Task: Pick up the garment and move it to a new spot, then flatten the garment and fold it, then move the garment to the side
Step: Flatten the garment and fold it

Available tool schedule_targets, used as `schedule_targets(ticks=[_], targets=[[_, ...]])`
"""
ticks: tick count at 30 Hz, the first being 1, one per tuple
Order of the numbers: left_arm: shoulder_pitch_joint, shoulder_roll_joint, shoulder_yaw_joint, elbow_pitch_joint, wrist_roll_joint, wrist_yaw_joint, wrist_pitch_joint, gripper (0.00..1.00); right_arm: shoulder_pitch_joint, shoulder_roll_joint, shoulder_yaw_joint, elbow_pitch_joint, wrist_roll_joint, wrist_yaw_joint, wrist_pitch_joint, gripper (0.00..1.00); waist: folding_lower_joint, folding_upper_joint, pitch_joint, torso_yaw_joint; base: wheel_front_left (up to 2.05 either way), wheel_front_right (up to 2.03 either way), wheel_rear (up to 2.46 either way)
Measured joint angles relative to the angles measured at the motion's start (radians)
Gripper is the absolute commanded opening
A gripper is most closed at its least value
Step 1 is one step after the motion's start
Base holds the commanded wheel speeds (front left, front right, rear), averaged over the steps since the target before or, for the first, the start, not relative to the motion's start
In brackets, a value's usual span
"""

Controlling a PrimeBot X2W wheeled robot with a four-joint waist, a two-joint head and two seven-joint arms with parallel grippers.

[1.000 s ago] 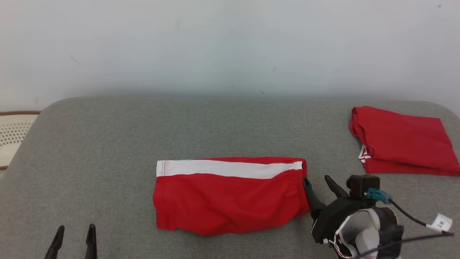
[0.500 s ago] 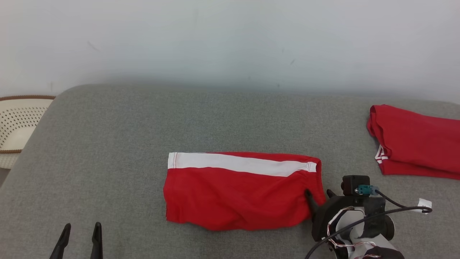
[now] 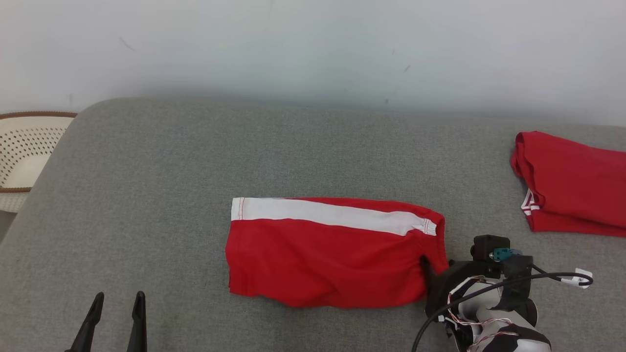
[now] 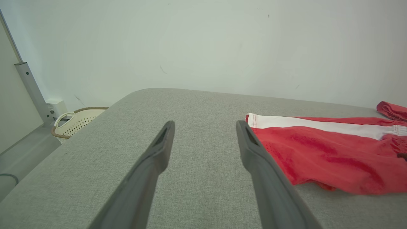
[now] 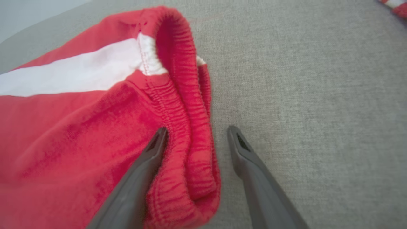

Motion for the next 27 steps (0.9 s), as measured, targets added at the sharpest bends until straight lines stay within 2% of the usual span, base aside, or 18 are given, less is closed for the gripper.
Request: schedule_targets(ticks=[1,2,11,16,21,27], targets=[[-0.002,-0.001,0.000,0.001,0.000,-0.002,0.000,1.00,-0.001,0.001,0.003,0.000,0.012,0.000,-0.008,0.10,0.0000,0.0000,0.002,0.001,0.00,0.00,0.00],[-0.003,-0.003,0.001,0.002,0.000,-0.002,0.000,1.00,-0.001,0.002,0.008,-0.001,0.027,0.000,-0.015,0.00,0.0000,0.0000,0.003,0.001,0.00,0.00,0.00],[-0.001,-0.011,0.020,0.013,0.003,-0.002,0.000,1.00,0.012,0.001,0.075,-0.037,0.122,0.000,-0.049,0.00,0.0000,0.0000,-0.009,-0.028,0.00,0.00,0.00],[0.012,-0.015,0.032,0.012,0.005,-0.002,0.000,1.00,0.035,-0.098,0.131,-0.095,0.179,0.000,-0.056,0.00,0.0000,0.0000,-0.036,-0.059,0.00,0.00,0.00],[0.030,-0.021,0.040,0.002,0.007,-0.002,0.000,1.00,0.043,-0.158,0.177,-0.167,0.230,0.000,-0.026,0.00,0.0000,0.0000,-0.049,-0.086,0.00,0.00,0.00],[0.041,-0.028,0.049,-0.002,0.007,-0.002,0.000,1.00,0.079,-0.164,0.234,-0.332,0.380,0.000,0.061,0.00,0.0000,0.0000,-0.053,-0.104,0.00,0.00,0.00]])
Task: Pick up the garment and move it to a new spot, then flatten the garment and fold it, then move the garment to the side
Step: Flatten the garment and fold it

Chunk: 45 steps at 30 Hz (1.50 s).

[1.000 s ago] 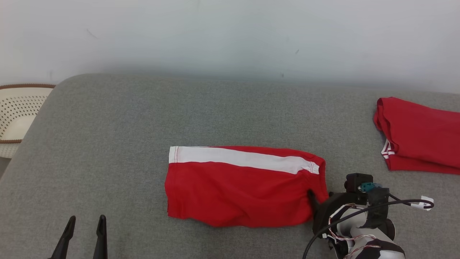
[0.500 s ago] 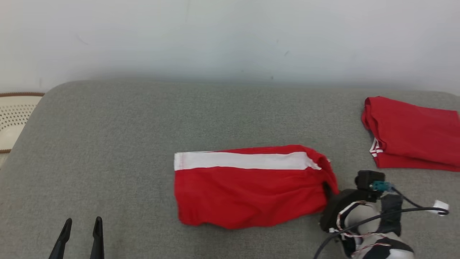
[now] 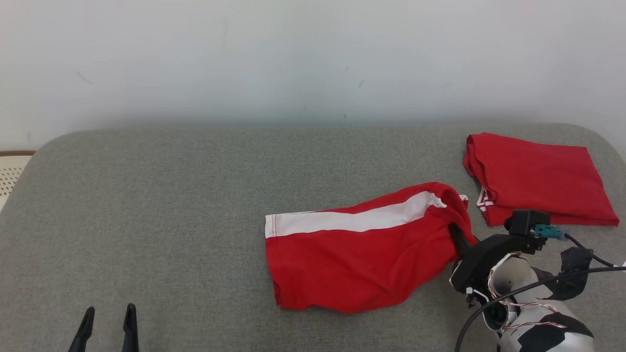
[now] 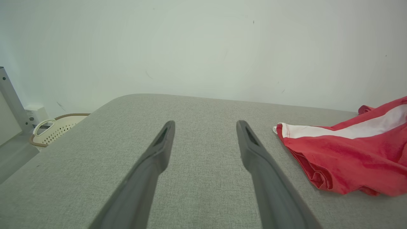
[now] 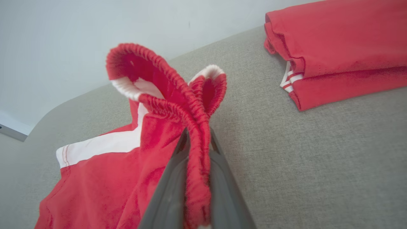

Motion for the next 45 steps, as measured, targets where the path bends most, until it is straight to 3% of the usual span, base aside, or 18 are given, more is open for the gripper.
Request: schedule_targets(ticks=[9,15,26,42,43,44,45], targets=[[0.002,-0.006,-0.005,0.004,0.006,-0.017,0.000,1.00,0.075,0.008,0.067,-0.267,0.267,0.000,0.155,0.00,0.0000,0.0000,-0.005,0.017,0.00,0.00,0.00],[0.001,-0.009,-0.017,0.010,0.009,-0.019,0.000,1.00,0.086,0.028,0.100,-0.327,0.338,0.000,0.182,0.00,0.0000,0.0000,-0.009,0.041,0.00,0.00,0.00],[-0.014,-0.015,-0.052,0.027,0.015,-0.035,0.000,1.00,0.040,0.107,0.169,-0.268,0.346,0.000,0.170,0.00,0.0000,0.0000,-0.009,0.102,0.00,0.00,0.00],[-0.052,-0.042,-0.087,0.053,0.018,-0.044,0.000,1.00,-0.055,0.167,0.236,-0.011,0.283,0.000,0.094,0.00,0.0000,0.0000,0.033,0.176,0.00,0.00,0.00],[-0.052,-0.044,-0.087,0.054,0.017,-0.044,0.000,1.00,-0.056,0.168,0.240,-0.006,0.286,0.000,0.085,0.16,0.0000,0.0000,0.034,0.177,0.00,0.00,0.00],[-0.052,-0.044,-0.086,0.056,0.017,-0.044,0.000,1.00,-0.059,0.169,0.244,-0.004,0.288,0.000,0.073,0.47,0.0001,0.0000,0.035,0.176,0.00,0.00,0.00],[-0.052,-0.045,-0.084,0.057,0.017,-0.044,0.000,1.00,-0.062,0.170,0.246,-0.005,0.295,0.000,0.064,1.00,0.0001,0.0000,0.035,0.175,0.00,0.00,0.00]])
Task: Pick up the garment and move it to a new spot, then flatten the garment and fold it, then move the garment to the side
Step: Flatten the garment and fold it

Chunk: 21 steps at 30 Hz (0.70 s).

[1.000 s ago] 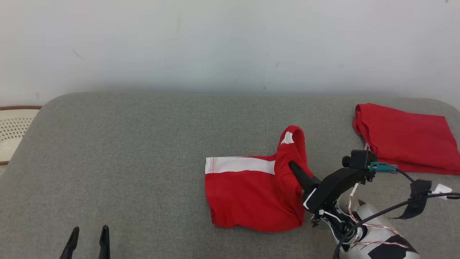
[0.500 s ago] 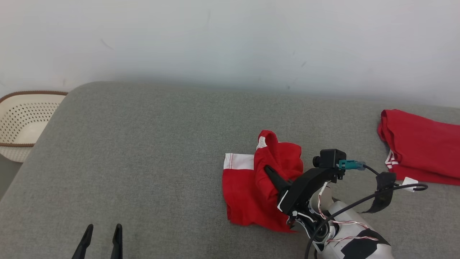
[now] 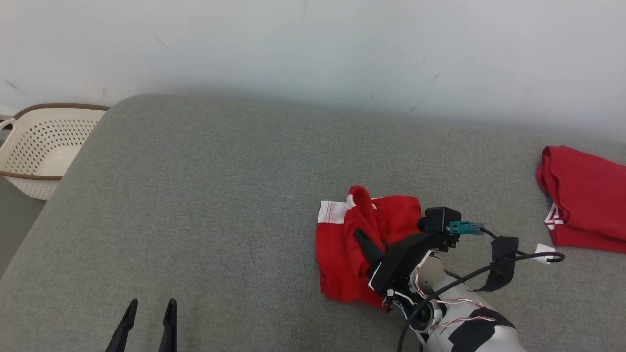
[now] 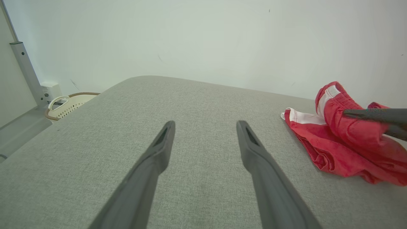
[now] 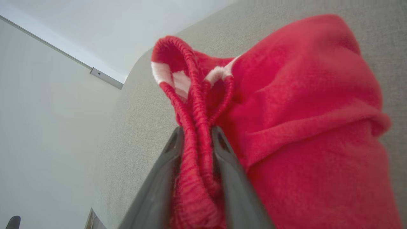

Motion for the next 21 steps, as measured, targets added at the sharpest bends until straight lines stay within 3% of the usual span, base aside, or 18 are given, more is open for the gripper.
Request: schedule_targets(ticks=[7,15,21], targets=[[0.001,-0.003,0.013,0.001,0.002,0.000,0.000,1.00,-0.006,-0.006,0.017,-0.076,0.042,0.000,-0.077,1.00,0.0000,0.0000,-0.008,-0.024,0.00,0.00,0.00],[0.014,-0.002,0.032,-0.012,0.006,0.000,0.000,1.00,-0.006,-0.138,0.019,-0.129,-0.024,0.000,-0.176,1.00,0.0000,0.0000,-0.017,-0.058,0.00,0.00,0.00],[0.021,0.002,0.049,-0.022,0.006,0.001,0.000,1.00,0.004,-0.185,-0.032,-0.103,-0.023,0.000,-0.171,1.00,0.0000,0.0000,-0.012,-0.076,0.00,0.00,0.00]])
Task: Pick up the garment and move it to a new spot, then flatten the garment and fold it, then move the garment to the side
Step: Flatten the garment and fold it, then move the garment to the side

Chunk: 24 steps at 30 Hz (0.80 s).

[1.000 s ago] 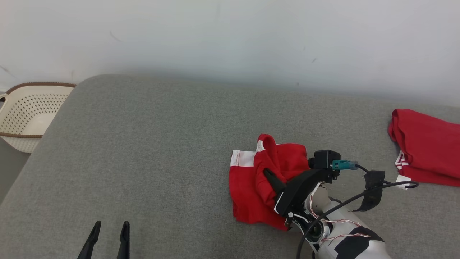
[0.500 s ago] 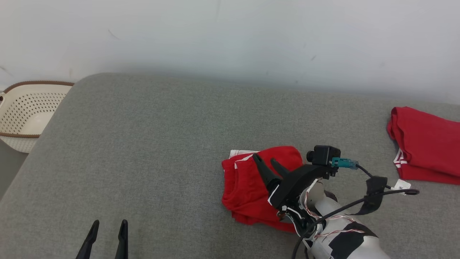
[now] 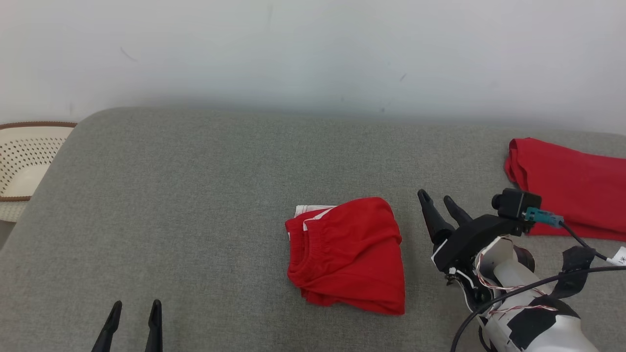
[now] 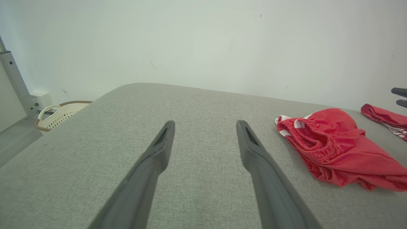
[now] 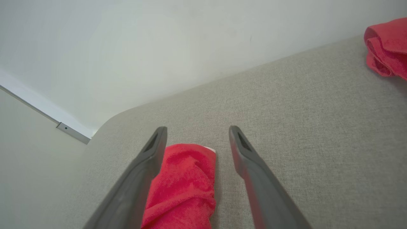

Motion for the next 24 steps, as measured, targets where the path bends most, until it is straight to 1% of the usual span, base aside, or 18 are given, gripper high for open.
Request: schedule_targets(ticks=[4,12,17,24], targets=[[0.000,0.000,0.004,-0.004,0.001,0.001,0.000,1.00,0.013,0.002,-0.005,0.026,-0.003,0.000,0.027,1.00,0.0000,0.0000,0.006,-0.002,0.00,0.00,0.00],[-0.004,-0.001,0.000,-0.007,0.005,-0.002,0.000,1.00,0.026,0.048,-0.003,0.103,0.007,0.000,0.108,1.00,0.0000,0.0000,0.030,0.010,0.00,0.00,0.00],[-0.016,-0.007,-0.004,-0.003,0.010,-0.009,0.000,1.00,0.021,0.061,0.005,0.152,0.007,0.000,0.132,1.00,0.0000,0.0000,0.046,0.031,0.00,0.00,0.00],[-0.021,-0.015,-0.002,0.003,0.012,-0.010,0.000,1.00,0.019,0.084,0.043,0.166,0.026,0.000,0.215,1.00,0.0000,0.0000,0.058,0.050,0.00,0.00,0.00]])
